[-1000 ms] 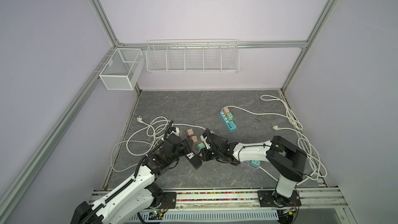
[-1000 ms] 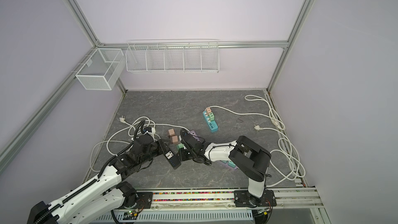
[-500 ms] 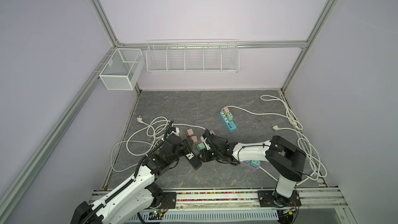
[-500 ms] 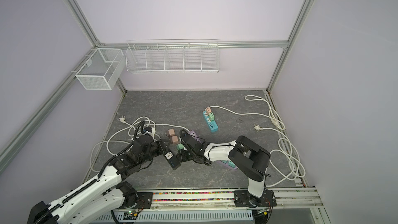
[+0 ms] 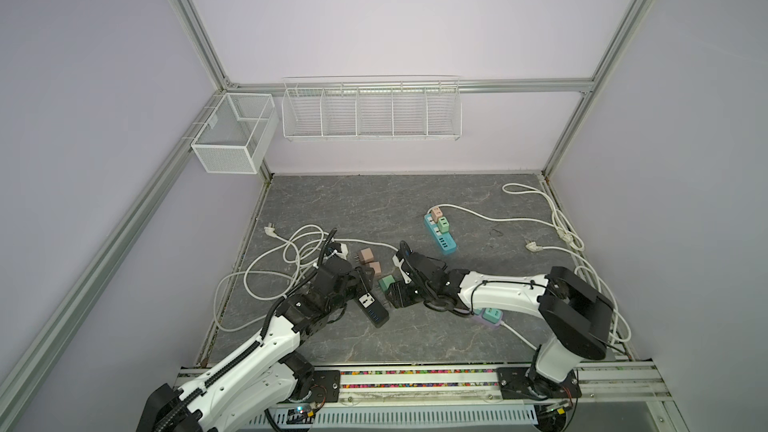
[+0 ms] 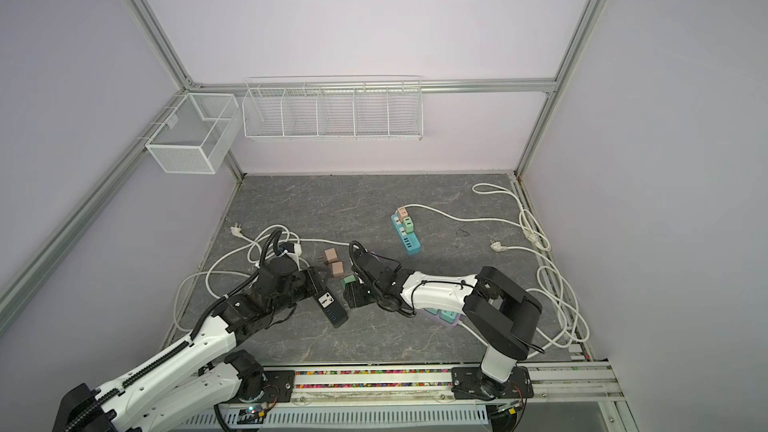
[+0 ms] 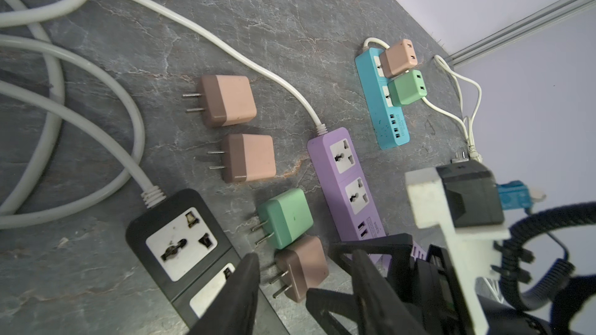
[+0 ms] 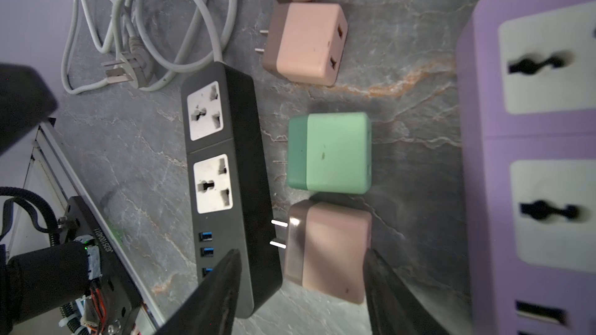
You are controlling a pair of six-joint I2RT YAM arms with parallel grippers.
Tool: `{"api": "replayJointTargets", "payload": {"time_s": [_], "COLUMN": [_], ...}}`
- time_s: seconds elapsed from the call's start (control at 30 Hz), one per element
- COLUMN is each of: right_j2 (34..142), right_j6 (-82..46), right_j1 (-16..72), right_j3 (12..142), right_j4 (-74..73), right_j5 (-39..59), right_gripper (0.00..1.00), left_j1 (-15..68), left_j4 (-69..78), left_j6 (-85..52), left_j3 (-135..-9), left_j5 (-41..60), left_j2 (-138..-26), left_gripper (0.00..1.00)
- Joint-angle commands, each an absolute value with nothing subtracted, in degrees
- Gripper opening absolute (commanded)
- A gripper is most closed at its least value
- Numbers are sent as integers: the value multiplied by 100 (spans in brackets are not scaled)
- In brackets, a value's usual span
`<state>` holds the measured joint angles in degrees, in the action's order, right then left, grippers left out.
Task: Pull the plug off the socket
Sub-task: 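Place the pink adapter by the black strip with the right gripper while left arm moves, then move the right gripper onto the green adapter while the left gripper reaches the teal strip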
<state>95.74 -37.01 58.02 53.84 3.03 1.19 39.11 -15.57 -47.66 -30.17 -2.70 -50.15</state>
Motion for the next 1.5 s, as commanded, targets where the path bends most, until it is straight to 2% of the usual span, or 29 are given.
{"api": "replayJointTargets", "payload": {"time_s": [0.0,0.3,0.67,1.03,1.3,1.47], "right_j2": [9221,8485,8931,9956,10603,10958], "right_j6": [-3399,-2895,-2309,-2124,-1948,-1919], "right_j1": [5712,5089,3795,2976,2842,2751], "right_j3": [5532,5717,6373,6599,6938,7176], "right_j4": [837,1890,2689,1951,1827,1890], "right_j5": [-159,-667,-928,-440,-545,-672], "right_gripper": [66,77,87,89,89,84], "left_j1": [3899,3894,3894,3903,3907,3902], "left_j4": [-1544,-948,-242,-4,162,106], "left_j6": [-4659,-4697,-4576,-4629,-4721,-4715], "left_j3": [-3319,-3575,-4420,-5418,-5458,-5519], "left_j5": [-160,172,764,1329,1371,1382], "left_j2": [-5120,-5691,-7299,-8709,-8921,-8982], "left_gripper": [48,51,54,52,51,52]}}
